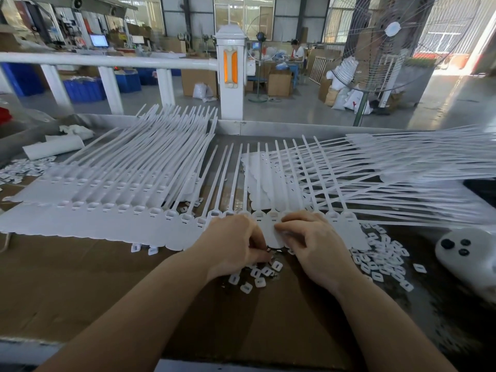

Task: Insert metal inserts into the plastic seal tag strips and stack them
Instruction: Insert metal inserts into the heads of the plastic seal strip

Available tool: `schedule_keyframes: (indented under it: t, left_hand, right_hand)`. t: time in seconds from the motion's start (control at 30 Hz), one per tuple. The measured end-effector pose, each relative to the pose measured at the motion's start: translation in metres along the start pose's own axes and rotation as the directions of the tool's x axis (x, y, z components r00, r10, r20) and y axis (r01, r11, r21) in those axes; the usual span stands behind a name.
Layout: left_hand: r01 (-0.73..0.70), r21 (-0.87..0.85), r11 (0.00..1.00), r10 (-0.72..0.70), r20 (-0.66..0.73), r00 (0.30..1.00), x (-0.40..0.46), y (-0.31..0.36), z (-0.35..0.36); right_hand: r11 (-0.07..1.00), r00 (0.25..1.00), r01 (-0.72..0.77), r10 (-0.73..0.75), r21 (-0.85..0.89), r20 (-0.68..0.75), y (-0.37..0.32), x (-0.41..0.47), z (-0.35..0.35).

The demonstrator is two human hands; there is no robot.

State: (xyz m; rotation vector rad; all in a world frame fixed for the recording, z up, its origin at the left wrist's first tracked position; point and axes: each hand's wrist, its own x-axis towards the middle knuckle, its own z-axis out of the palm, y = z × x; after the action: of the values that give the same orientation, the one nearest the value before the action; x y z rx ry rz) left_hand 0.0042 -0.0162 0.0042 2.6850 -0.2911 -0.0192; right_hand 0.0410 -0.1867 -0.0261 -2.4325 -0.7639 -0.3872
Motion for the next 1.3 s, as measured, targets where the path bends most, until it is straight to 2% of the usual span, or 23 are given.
schedule_keyframes:
  t: [0.1, 0.27, 0.43, 0.63, 0.8, 0.93, 1.13, 1.3]
  left_hand:
    - [0.0, -0.046, 0.999, 0.003, 0.061, 0.998, -0.001, -0.005, -0.002]
    - [0.005, -0.115, 0.993, -0.009, -0.028, 1.0, -0.005, -0.013, -0.004]
    - [0.016, -0.168, 0.986, -0.019, -0.017, 1.0, -0.011, -0.018, -0.012]
    - [-0.006, -0.113, 0.994, 0.004, -0.024, 1.0, -0.013, -0.012, -0.01]
    - [-0.043, 0.074, 0.996, 0.044, -0.018, 0.999, -0.009, -0.006, -0.005]
    - [-0.023, 0.138, 0.99, 0.028, -0.034, 0.999, -0.005, -0.004, -0.004]
    - [0.006, 0.114, 0.993, 0.0, -0.054, 0.999, -0.003, -0.002, 0.003]
    - [0.015, -0.04, 0.999, -0.016, -0.032, 0.999, -0.007, -0.009, -0.002]
  right_hand:
    - [1.0, 1.0, 0.003, -0.003, -0.001, -0.003, 0.0, 0.0, 0.0]
    - [1.0, 1.0, -0.002, 0.002, 0.005, 0.0, 0.0, 0.0, -0.001]
    - [1.0, 1.0, -0.008, 0.008, 0.009, 0.0, 0.0, 0.001, -0.001]
    - [1.0, 1.0, -0.01, 0.01, 0.001, -0.001, 0.0, 0.0, -0.001]
    - [1.0, 1.0, -0.004, 0.004, -0.003, -0.001, -0.001, 0.0, -0.001]
    - [1.0, 1.0, -0.008, 0.008, -0.003, 0.001, 0.0, 0.0, -0.001]
    - [1.0, 1.0, -0.012, 0.012, 0.002, 0.004, -0.001, 0.0, -0.002]
    - [1.0, 1.0, -0.016, 0.016, 0.012, 0.012, -0.001, 0.0, -0.002]
